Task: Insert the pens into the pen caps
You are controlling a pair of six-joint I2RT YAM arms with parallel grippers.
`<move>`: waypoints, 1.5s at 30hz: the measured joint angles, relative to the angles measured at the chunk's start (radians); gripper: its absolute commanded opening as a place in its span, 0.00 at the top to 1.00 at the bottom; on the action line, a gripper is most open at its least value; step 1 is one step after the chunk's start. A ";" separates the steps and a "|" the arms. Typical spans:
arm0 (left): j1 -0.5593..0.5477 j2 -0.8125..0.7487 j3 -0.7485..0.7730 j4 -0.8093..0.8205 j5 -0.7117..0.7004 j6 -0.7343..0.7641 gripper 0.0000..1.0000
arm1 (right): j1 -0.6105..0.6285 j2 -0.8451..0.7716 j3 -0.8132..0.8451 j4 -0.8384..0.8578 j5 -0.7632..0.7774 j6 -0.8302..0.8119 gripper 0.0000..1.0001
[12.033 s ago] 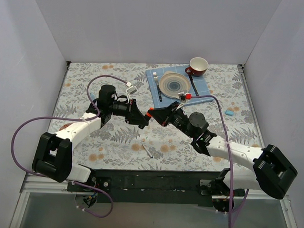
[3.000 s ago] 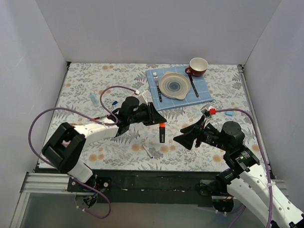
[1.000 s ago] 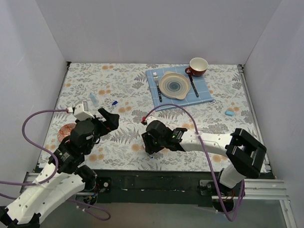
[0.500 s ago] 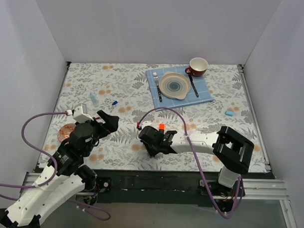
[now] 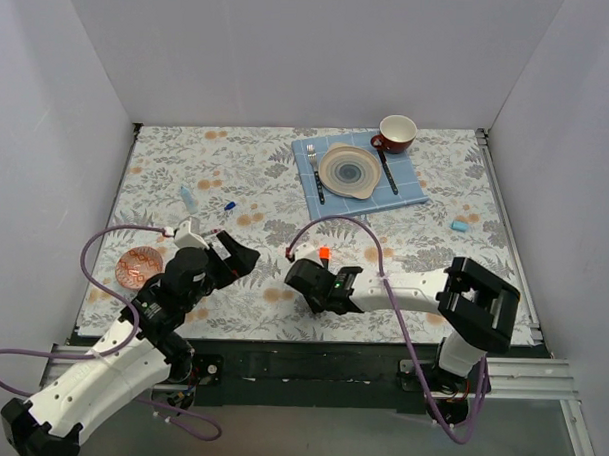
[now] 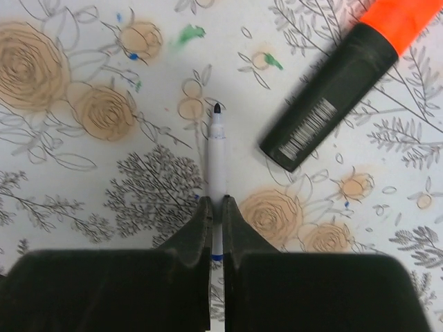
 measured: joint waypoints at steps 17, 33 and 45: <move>0.000 0.278 -0.139 0.520 0.392 -0.040 0.20 | -0.001 -0.388 -0.182 0.284 -0.077 0.000 0.99; -0.018 0.418 -0.139 0.687 0.508 -0.004 0.61 | -0.001 -0.395 -0.182 0.356 -0.125 0.019 0.99; -0.035 0.449 -0.108 0.697 0.558 0.020 1.00 | -0.006 -0.431 -0.215 0.393 -0.237 0.029 0.46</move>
